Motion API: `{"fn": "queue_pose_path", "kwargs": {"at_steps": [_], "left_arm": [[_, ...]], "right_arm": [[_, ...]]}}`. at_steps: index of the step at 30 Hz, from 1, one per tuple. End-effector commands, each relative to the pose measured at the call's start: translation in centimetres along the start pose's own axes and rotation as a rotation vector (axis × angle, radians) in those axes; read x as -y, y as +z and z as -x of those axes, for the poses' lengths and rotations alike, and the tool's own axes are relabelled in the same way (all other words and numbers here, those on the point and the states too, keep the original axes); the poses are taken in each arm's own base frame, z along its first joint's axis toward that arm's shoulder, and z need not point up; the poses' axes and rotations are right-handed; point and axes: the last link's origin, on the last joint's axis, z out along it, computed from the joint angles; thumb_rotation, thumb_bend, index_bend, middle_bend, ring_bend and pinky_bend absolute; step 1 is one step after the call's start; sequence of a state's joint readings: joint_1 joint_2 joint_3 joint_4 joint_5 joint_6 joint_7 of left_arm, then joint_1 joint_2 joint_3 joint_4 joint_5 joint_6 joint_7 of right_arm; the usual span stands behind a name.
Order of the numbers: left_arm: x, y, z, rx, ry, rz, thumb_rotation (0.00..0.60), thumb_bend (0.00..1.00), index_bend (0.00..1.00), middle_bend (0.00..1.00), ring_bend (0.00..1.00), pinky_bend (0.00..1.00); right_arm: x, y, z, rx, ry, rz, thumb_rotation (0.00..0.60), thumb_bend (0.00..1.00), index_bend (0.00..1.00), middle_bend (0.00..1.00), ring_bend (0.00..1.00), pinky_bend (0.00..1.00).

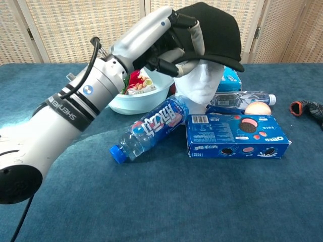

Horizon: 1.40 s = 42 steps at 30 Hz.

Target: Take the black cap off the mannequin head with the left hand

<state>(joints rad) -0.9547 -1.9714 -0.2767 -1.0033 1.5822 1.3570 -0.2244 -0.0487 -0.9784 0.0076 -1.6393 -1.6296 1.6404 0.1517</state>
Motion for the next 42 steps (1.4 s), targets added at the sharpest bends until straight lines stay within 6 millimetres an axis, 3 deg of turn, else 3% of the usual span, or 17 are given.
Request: {"fn": "queue_pose_path", "kwargs": {"at_steps": [1, 20, 34, 42], "left_arm": [[-0.2, 0.7, -0.5, -0.022, 0.003, -0.006, 0.6, 0.45, 0.6, 1.0, 1.0, 1.0], [0.4, 4.2, -4.7, -0.171, 0.004, -0.069, 0.6, 0.45, 0.6, 1.0, 1.0, 1.0], [3.8, 5.1, -9.6, -0.296, 0.045, -0.172, 0.6, 0.45, 0.6, 1.0, 1.0, 1.0], [5.8, 4.2, -13.1, -0.371, 0.078, -0.204, 0.6, 0.45, 0.6, 1.0, 1.0, 1.0]], "right_arm": [[0.0, 0.0, 0.0, -0.001, 0.001, 0.0, 0.6, 0.13, 0.23, 0.29, 0.17, 0.19], [-0.2, -0.2, -0.1, -0.01, 0.007, -0.001, 0.6, 0.13, 0.23, 0.29, 0.18, 0.19], [0.0, -0.4, -0.2, -0.016, 0.009, -0.008, 0.6, 0.13, 0.23, 0.29, 0.18, 0.19], [0.2, -0.4, -0.2, -0.018, 0.009, -0.016, 0.6, 0.13, 0.23, 0.29, 0.18, 0.19]]}}
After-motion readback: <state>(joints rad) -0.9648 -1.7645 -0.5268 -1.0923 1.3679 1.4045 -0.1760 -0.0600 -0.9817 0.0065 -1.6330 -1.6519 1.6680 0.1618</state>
